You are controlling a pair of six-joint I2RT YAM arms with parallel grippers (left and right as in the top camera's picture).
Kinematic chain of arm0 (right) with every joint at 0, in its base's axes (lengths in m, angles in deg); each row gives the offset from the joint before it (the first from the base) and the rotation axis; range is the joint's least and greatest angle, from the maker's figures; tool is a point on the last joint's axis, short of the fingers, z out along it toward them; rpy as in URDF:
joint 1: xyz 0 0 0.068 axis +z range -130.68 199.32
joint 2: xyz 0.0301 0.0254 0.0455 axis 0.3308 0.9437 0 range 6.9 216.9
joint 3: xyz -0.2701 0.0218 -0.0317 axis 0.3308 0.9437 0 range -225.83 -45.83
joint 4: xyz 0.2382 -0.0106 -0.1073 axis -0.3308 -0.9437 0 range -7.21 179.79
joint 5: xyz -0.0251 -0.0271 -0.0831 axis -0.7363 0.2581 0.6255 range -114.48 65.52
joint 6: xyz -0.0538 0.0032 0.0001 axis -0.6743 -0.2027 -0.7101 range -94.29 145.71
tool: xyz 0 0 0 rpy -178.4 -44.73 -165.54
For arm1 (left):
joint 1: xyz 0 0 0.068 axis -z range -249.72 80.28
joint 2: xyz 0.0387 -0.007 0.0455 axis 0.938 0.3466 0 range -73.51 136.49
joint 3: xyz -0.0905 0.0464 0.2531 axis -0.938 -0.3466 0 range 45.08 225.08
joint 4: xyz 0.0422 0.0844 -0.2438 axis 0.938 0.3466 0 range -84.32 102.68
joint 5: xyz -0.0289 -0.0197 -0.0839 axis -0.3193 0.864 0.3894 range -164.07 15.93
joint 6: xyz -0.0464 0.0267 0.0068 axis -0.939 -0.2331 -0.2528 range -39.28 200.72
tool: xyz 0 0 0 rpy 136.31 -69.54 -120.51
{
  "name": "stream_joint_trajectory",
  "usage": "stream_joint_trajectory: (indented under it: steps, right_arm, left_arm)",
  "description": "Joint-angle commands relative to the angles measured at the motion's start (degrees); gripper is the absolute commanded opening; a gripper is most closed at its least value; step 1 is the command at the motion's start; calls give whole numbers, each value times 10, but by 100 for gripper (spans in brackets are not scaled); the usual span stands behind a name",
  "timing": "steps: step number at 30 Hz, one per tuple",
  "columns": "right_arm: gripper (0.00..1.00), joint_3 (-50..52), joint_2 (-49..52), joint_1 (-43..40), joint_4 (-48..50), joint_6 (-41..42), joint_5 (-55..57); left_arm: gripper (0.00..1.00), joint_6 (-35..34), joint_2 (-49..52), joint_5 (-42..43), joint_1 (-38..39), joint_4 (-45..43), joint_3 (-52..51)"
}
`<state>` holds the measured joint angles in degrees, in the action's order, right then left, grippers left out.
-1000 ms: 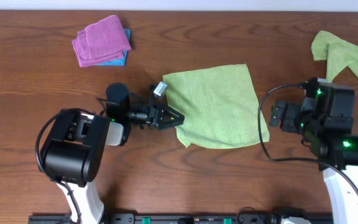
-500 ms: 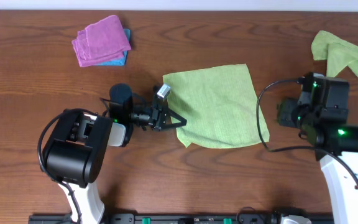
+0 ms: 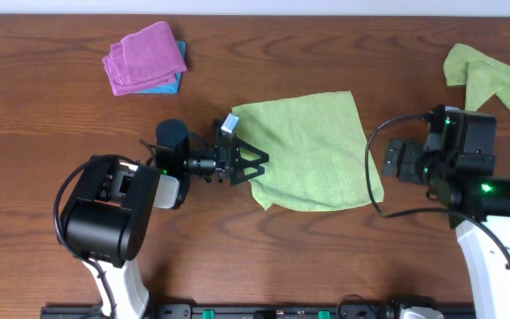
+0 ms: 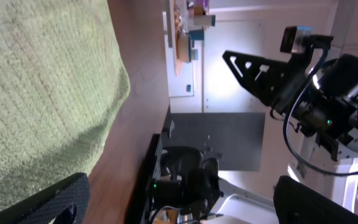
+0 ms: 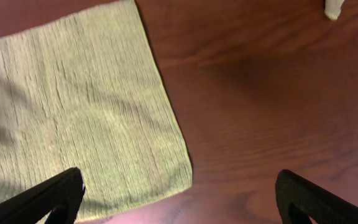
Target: Fold the cloth
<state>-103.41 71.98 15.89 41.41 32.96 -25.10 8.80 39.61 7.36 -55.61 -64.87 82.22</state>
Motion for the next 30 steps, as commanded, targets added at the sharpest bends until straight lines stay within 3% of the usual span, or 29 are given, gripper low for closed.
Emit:
stream_joint_trajectory:
  steps: [1,4,5,6,9,10,13,20,24,30]
  right_arm:
    - [96,-21,-16,-3,-12,-16,4]
    - [90,-31,-31,-4,-24,-22,6]
    - [87,-31,-35,-4,-24,-22,6]
    - [86,-31,-38,-4,-24,-22,6]
    - [87,-31,-40,-4,-29,-22,6]
    - [88,-31,-40,-4,-31,-22,6]
    - [88,-31,-40,-3,-36,-22,5]
    - [90,-31,-40,-3,-36,-22,5]
    - [92,-31,-40,-3,-35,-22,5]
    - [94,-31,-40,-3,-37,-22,5]
  left_arm:
    - [96,12,-7,-14,2,-2,1]
    - [100,22,-7,-8,2,-2,2]
    - [91,28,-7,-8,2,-2,2]
    - [88,30,-7,-9,2,-2,3]
    - [90,42,-7,-16,2,-2,10]
    - [96,57,-7,-24,0,-3,12]
    - [96,139,-7,-29,-16,5,14]
    - [96,144,-7,-112,-42,45,14]
    - [96,217,-7,-210,-49,80,14]
    - [96,223,-7,-491,-50,272,14]
